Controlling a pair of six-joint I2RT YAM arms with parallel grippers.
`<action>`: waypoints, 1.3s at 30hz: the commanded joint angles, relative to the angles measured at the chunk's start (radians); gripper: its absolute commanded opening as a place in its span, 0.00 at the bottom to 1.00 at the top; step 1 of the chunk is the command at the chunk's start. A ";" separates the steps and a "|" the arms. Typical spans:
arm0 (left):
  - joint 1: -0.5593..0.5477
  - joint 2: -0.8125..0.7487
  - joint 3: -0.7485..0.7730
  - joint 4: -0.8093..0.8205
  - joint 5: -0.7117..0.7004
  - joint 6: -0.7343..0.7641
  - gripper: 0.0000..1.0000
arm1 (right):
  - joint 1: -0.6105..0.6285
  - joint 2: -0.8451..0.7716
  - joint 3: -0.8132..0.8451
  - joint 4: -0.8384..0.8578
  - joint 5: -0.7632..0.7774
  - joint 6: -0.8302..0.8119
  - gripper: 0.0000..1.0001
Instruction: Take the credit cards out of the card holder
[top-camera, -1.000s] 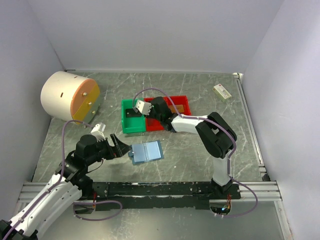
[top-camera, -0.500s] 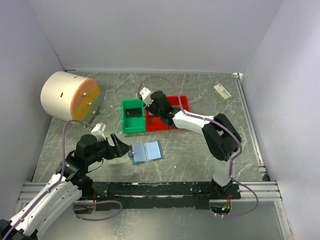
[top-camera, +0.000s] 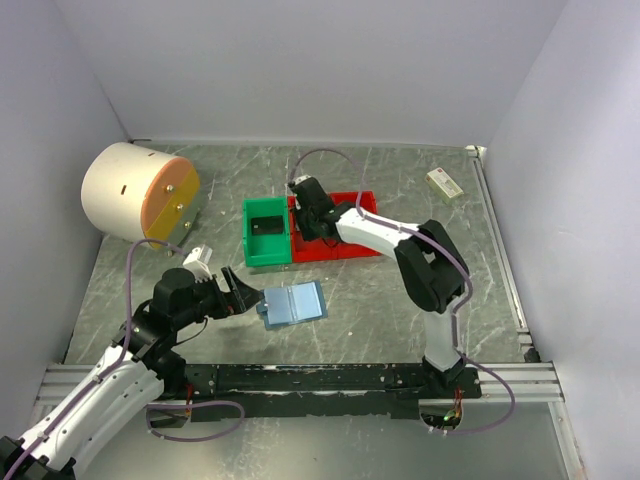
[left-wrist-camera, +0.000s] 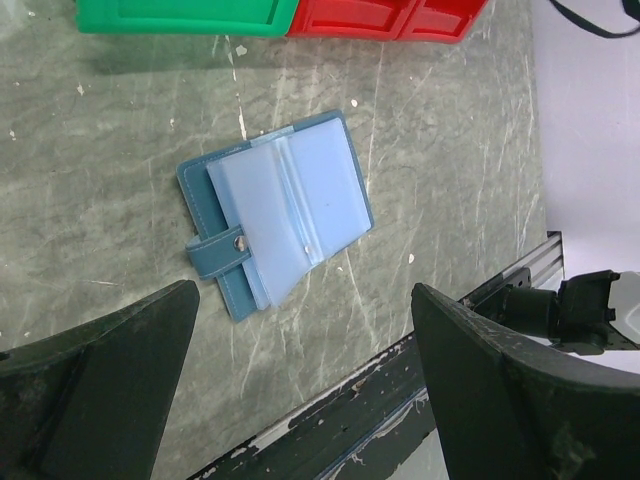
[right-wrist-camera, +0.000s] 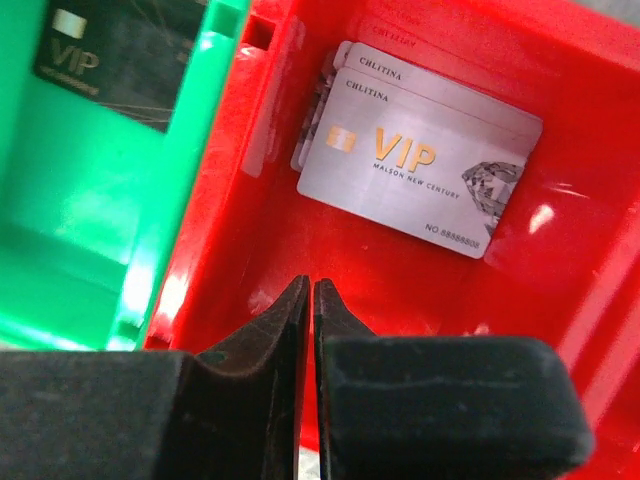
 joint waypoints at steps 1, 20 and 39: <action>0.007 -0.012 -0.005 0.014 -0.004 -0.008 0.99 | -0.005 0.106 0.106 -0.092 0.044 0.076 0.06; 0.007 0.024 0.014 0.012 -0.003 0.006 0.99 | -0.008 0.253 0.256 -0.058 0.176 0.055 0.06; 0.007 0.134 -0.037 0.093 0.031 -0.014 0.96 | -0.008 -0.344 -0.272 0.022 -0.207 0.188 0.40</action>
